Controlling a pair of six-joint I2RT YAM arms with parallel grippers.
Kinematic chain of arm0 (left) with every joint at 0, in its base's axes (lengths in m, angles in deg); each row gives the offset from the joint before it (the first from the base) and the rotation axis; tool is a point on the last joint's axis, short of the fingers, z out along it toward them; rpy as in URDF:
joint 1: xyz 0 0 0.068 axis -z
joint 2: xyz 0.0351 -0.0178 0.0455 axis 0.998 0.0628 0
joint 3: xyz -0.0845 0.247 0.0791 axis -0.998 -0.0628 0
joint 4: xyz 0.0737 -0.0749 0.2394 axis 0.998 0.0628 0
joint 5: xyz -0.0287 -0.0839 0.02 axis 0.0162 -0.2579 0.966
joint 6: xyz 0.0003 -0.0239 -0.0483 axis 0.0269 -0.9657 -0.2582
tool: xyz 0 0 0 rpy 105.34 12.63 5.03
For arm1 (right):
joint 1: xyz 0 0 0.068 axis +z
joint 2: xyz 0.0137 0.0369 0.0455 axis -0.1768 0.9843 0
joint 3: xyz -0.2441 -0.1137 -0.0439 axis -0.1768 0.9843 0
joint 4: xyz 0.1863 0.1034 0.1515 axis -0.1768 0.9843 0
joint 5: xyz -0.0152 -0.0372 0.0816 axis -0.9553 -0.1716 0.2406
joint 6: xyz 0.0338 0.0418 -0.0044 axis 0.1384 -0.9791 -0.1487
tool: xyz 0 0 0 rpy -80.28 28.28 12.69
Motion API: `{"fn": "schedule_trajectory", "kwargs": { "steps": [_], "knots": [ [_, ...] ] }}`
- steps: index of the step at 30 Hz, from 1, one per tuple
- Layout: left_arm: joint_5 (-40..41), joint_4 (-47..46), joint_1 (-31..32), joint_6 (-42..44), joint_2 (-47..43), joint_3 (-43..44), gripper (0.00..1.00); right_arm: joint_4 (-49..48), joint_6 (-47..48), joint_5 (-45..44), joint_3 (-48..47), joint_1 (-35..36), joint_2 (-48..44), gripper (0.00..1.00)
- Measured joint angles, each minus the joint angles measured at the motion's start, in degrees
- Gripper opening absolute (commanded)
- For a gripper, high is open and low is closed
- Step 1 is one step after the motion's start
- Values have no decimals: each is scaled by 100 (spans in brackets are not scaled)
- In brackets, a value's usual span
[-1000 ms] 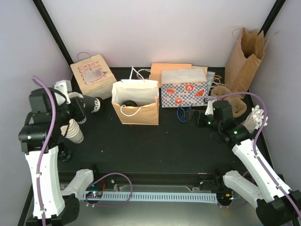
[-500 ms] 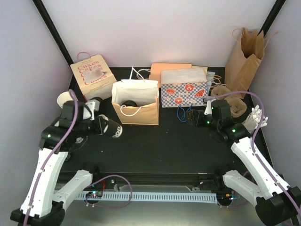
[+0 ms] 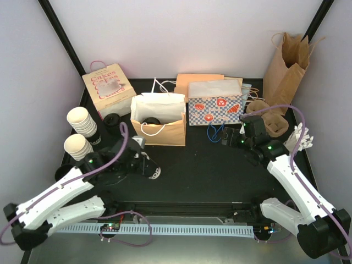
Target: Pack the takeout coffee
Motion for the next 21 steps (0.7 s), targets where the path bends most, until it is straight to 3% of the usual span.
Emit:
{"fn": "schedule_trajectory", "kwargs": {
  "steps": [4, 8, 14, 21],
  "knots": [
    [839, -356, 1078, -337, 654, -48, 5, 170, -101, -232, -90, 0, 177, 100],
    [1711, -382, 1880, -387, 1965, 407, 5, 275, -149, -293, -107, 0, 203, 100],
    [2518, -111, 2524, -291, 3960, 1829, 5, 363, -208, -387, -107, 0, 144, 100],
    [2717, -48, 2811, -136, 4610, 2140, 9, 490, -275, -494, -107, 0, 90, 100]
  ]
}}
